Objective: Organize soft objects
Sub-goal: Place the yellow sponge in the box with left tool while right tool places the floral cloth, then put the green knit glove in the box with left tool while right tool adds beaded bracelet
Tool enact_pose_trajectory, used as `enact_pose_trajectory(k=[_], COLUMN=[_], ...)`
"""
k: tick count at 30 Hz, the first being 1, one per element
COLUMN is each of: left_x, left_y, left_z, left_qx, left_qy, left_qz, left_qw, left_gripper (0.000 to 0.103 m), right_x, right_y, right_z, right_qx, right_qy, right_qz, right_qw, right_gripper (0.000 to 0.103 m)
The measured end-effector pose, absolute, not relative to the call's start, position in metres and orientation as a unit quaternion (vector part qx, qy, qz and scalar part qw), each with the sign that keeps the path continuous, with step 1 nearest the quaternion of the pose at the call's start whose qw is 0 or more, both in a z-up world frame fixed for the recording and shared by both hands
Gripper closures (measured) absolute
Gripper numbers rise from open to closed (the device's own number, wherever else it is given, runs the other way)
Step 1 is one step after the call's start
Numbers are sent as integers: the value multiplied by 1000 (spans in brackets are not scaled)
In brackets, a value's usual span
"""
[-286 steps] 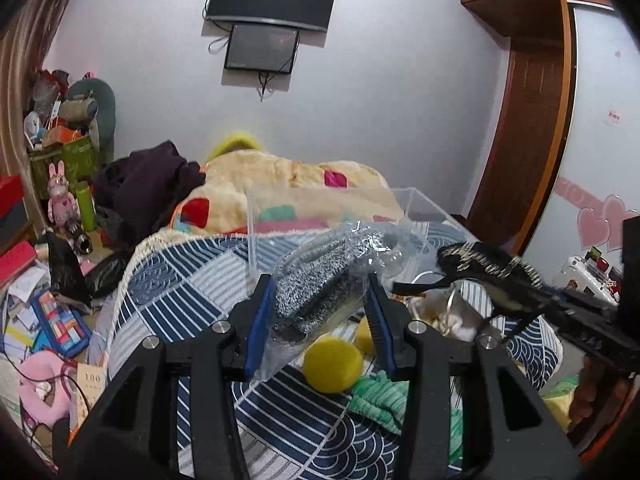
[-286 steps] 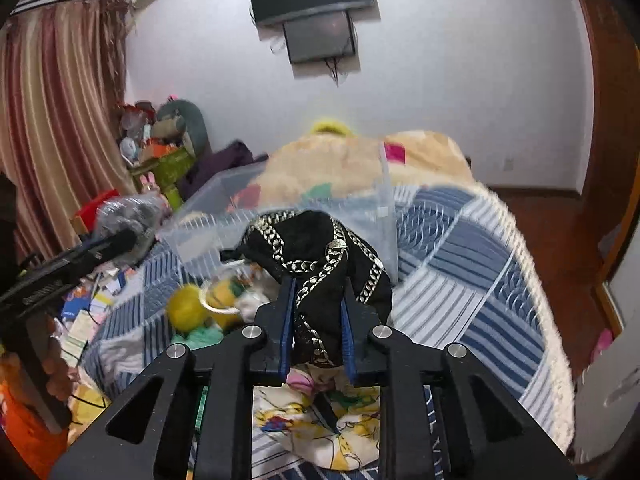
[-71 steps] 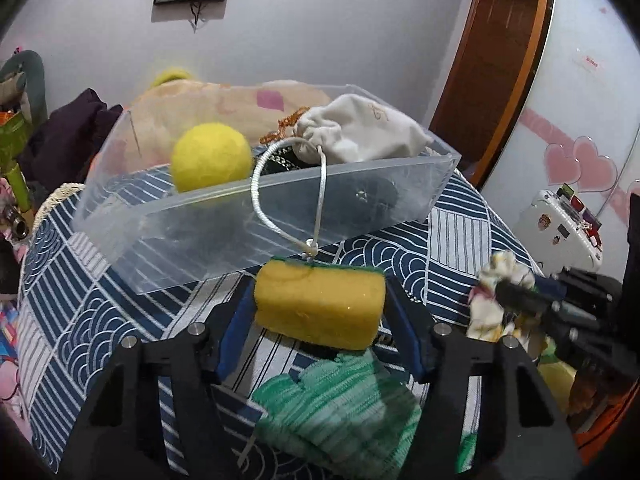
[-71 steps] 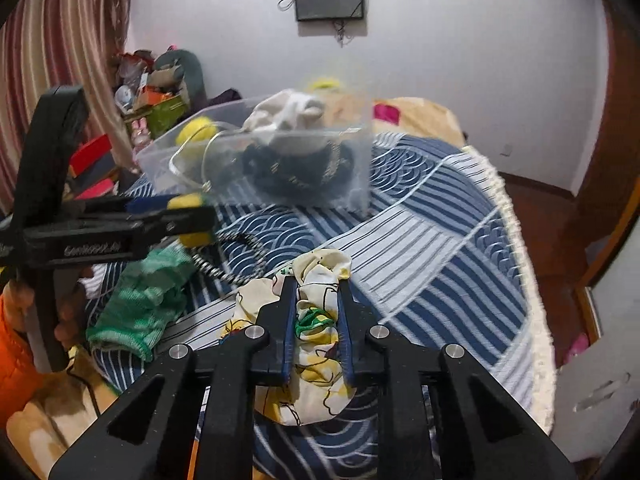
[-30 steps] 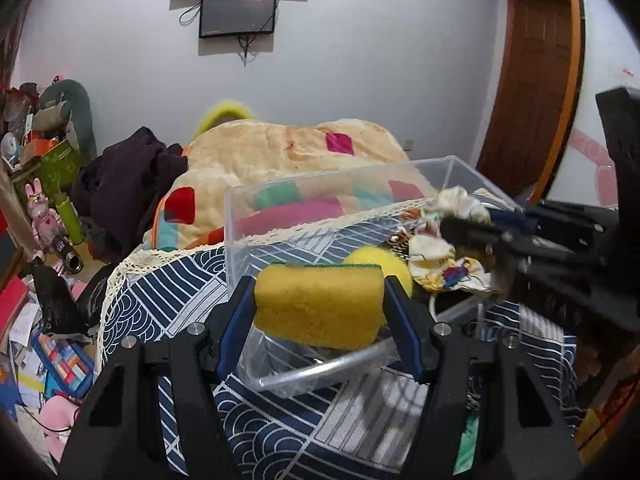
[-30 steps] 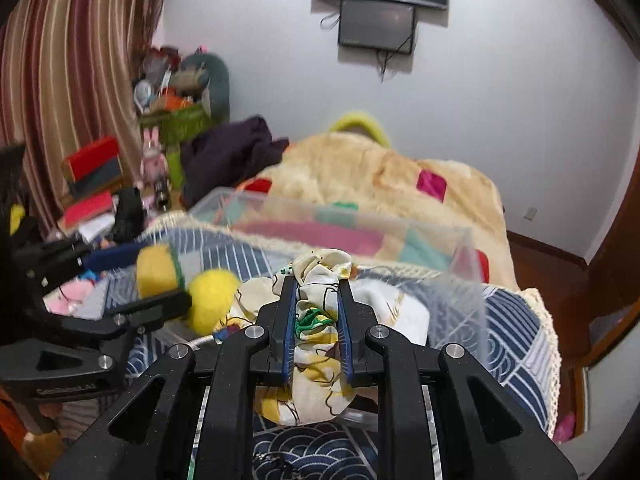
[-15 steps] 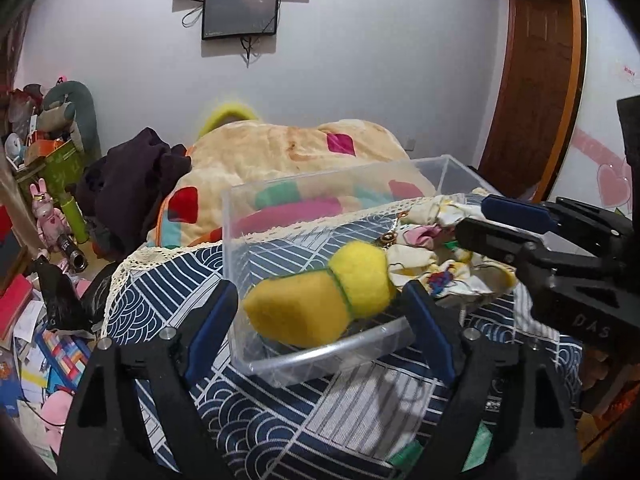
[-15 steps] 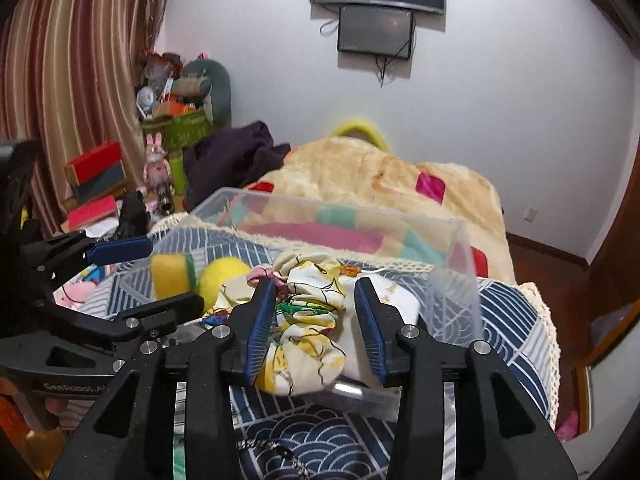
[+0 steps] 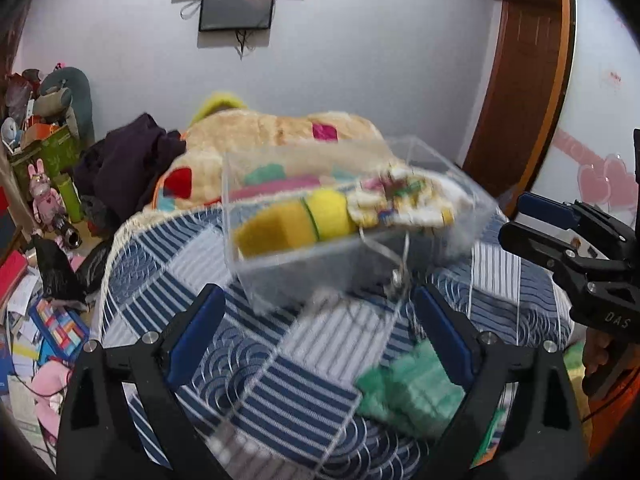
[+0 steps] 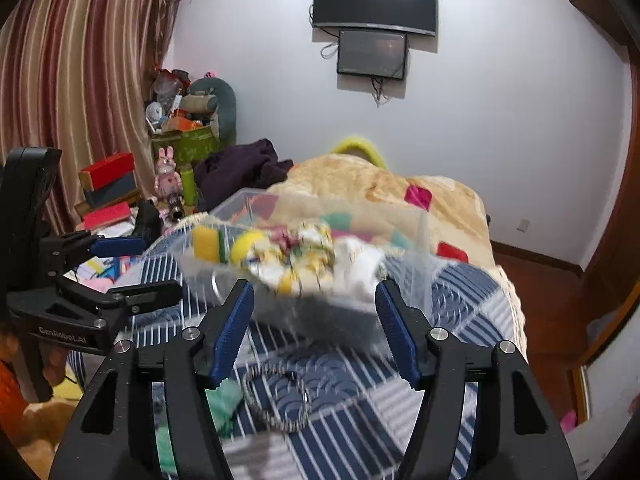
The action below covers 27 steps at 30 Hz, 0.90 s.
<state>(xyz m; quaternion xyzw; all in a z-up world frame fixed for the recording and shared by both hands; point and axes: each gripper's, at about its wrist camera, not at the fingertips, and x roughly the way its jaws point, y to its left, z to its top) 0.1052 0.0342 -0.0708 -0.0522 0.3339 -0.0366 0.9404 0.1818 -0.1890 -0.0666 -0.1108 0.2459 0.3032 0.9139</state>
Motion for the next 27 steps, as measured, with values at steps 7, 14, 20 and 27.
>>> enact_pose_trajectory(k=[7, 14, 20, 27], left_x=[98, 93, 92, 89], left_y=[12, -10, -16, -9], left_z=[-100, -125, -140, -137], left_qx=[-87, -67, -86, -104], left_qy=[372, 392, 399, 385], left_qz=[-68, -79, -95, -114], left_qw=[922, 914, 908, 910], left_gripper=[6, 6, 16, 43], right_x=[178, 181, 180, 178], right_y=[-199, -197, -189, -185], right_z=[-103, -122, -135, -145], right_qx=[-87, -65, -70, -96], right_qy=[310, 345, 367, 365], right_qz=[305, 317, 328, 330], right_qw=[896, 881, 868, 865], right_gripper=[43, 46, 50, 74])
